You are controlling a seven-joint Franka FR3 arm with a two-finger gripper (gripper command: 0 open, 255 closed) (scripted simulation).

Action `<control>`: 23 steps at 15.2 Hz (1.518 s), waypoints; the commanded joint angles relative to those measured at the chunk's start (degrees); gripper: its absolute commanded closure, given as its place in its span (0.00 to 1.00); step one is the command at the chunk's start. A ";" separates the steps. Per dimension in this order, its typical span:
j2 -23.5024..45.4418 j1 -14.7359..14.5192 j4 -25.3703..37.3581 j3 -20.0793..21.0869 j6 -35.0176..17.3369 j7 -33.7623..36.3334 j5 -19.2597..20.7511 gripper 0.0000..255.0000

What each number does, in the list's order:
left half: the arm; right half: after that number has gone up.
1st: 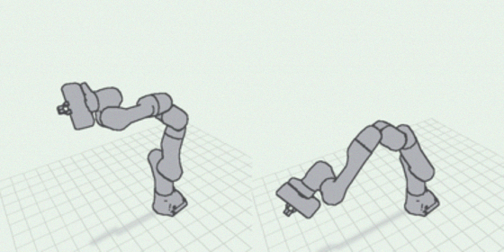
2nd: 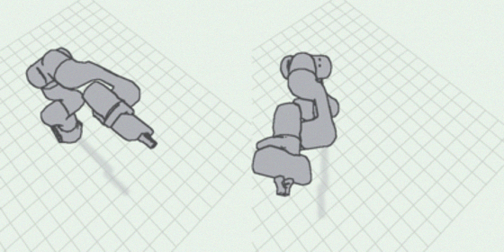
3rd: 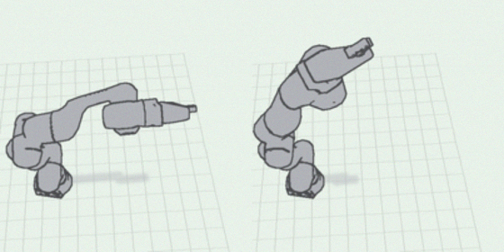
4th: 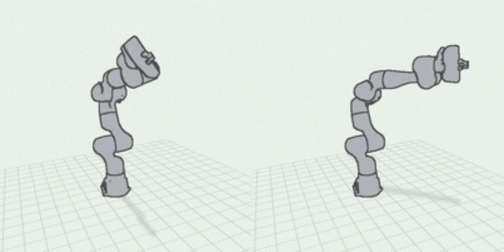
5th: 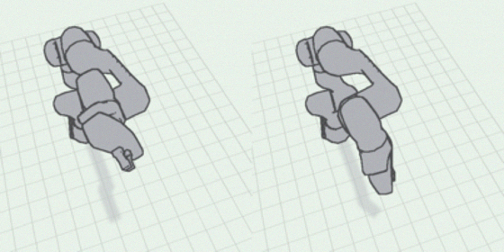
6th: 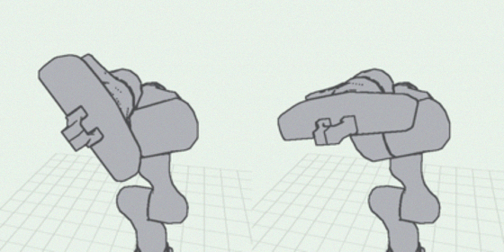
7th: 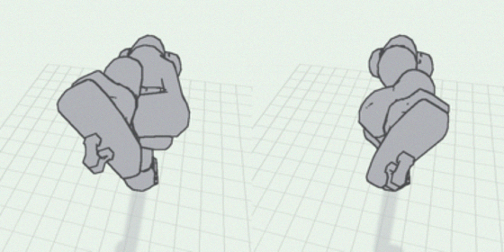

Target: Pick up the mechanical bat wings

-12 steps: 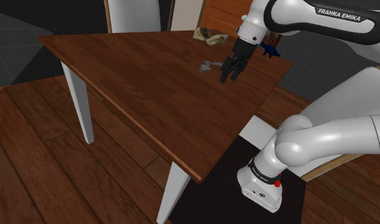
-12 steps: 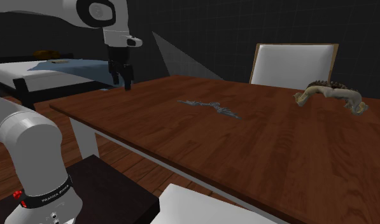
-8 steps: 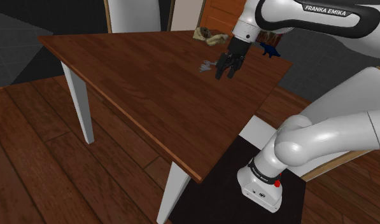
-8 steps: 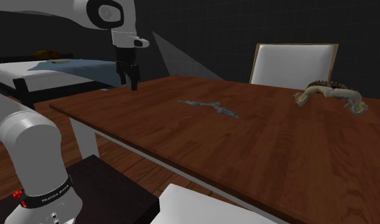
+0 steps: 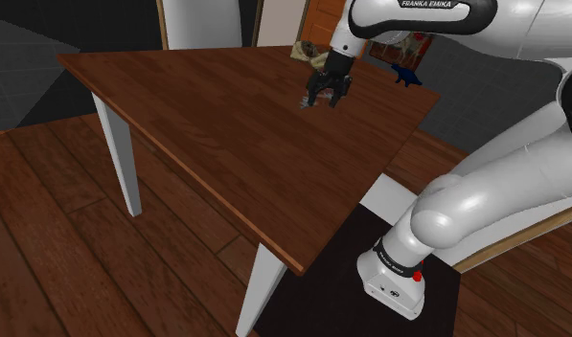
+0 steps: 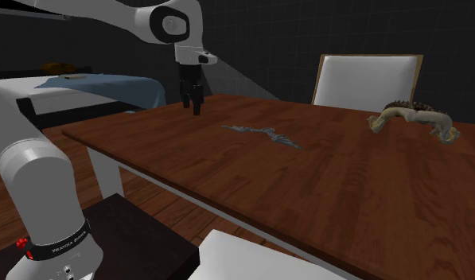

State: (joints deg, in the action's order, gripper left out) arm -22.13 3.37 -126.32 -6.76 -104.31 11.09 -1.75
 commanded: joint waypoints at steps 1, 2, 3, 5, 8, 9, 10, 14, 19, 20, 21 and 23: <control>4.33 0.79 3.80 -0.61 -0.41 1.44 0.14 0.00; 6.35 1.20 5.51 -0.97 -0.65 2.06 0.19 0.00; 8.35 1.60 7.25 -1.35 -0.84 2.67 0.23 0.00; 12.31 2.40 10.87 -2.16 -1.04 3.86 0.23 0.00; 18.18 3.60 16.61 -3.46 -0.93 5.53 0.02 0.00; 20.13 4.02 18.62 -3.91 -0.79 6.06 -0.10 0.00; 22.08 4.45 20.67 -4.36 -0.59 6.57 -0.26 0.00; 29.92 6.37 29.40 -6.19 0.73 8.52 -1.17 0.00; 33.57 7.35 31.43 -6.91 -0.67 9.27 -1.78 0.00; 33.64 7.34 30.76 -6.89 -1.41 9.24 -1.81 0.00; 33.73 7.33 30.10 -6.88 -2.15 9.21 -1.85 0.00; 33.95 7.32 28.84 -6.86 -3.62 9.15 -1.92 0.00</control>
State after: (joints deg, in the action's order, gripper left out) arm 11.70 10.70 -96.79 -13.63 -107.11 20.27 -3.63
